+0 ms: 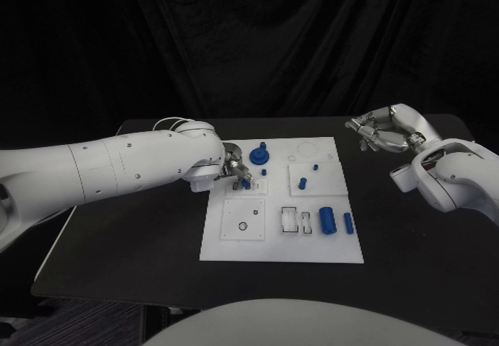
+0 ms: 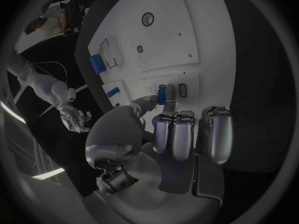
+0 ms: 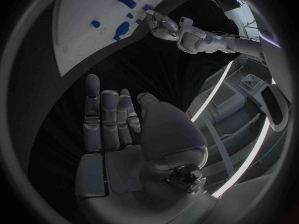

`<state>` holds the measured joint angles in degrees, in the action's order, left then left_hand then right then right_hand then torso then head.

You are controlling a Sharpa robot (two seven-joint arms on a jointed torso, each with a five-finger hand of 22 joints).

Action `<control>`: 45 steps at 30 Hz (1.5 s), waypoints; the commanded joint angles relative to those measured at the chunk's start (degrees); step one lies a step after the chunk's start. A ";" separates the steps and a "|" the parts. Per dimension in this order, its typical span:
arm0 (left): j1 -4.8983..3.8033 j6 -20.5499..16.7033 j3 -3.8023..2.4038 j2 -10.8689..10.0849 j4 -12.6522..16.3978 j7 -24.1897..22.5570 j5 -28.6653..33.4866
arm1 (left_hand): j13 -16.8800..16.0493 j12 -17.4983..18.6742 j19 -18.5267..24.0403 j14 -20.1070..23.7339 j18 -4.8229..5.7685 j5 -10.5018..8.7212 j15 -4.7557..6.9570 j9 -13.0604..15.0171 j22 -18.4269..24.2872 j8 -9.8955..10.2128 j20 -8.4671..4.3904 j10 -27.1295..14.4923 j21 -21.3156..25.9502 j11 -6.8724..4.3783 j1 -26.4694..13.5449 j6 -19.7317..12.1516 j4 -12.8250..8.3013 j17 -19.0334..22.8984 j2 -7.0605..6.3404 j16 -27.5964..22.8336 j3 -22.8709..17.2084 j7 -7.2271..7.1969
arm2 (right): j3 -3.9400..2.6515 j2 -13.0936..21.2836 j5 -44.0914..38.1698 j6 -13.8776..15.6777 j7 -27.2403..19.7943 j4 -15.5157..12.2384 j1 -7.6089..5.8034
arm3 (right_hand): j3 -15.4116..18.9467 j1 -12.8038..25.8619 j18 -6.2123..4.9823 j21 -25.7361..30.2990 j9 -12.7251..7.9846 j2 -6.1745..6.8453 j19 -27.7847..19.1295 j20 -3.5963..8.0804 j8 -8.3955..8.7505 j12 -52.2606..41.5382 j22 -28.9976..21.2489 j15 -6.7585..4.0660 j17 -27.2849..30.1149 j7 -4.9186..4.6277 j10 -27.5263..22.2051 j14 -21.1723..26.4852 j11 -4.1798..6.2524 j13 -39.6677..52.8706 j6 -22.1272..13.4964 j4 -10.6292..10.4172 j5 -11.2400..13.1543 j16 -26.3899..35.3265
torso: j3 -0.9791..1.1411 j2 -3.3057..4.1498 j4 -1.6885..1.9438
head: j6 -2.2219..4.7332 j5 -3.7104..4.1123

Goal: Assemble the parts on the task board

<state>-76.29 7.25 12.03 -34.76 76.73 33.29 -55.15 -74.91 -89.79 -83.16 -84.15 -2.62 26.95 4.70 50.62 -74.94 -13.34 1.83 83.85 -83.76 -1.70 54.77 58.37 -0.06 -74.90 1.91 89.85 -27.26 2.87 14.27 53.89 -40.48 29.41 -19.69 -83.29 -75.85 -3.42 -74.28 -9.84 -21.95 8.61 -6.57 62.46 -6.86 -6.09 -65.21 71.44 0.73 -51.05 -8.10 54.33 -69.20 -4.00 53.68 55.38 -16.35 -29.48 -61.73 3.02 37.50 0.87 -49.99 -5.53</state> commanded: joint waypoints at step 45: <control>1.49 0.92 0.04 -0.38 0.42 -1.13 -0.22 | -15.09 -0.21 1.12 -5.85 -0.58 -15.82 -0.32 -0.12 -2.94 2.61 0.23 6.15 1.67 0.38 -4.93 0.32 3.71 -15.10 0.55 0.15 3.97 0.09 | -0.05 -0.14 -0.24 -1.32 2.17 0.31 0.25 | -0.51 -0.92 -0.54 0.49 -0.09 0.23 0.48 -0.11 0.11 0.27 0.13 -0.11 0.18 -0.03 -0.46 0.03 -0.02 -0.23 -0.02 0.03 -0.51 0.06 | 0.00 -0.01 0.00 | -0.01 -0.36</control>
<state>-75.03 6.96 11.99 -35.14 77.10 32.97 -55.26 -74.91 -89.80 -82.52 -84.15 -2.62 11.47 4.70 50.55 -74.92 -11.09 2.04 83.84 -82.28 -1.70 50.33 58.87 3.64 -74.90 2.46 89.85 -23.48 2.74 14.27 53.73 -40.48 28.52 -18.70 -83.01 -75.73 -3.58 -74.57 -9.85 -21.74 8.62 -6.27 62.46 -6.86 -6.08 -65.18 71.52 0.73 -50.94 -8.10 54.34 -69.20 -4.00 53.50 55.38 -16.20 -29.74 -61.72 3.03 37.49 0.87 -49.99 -5.88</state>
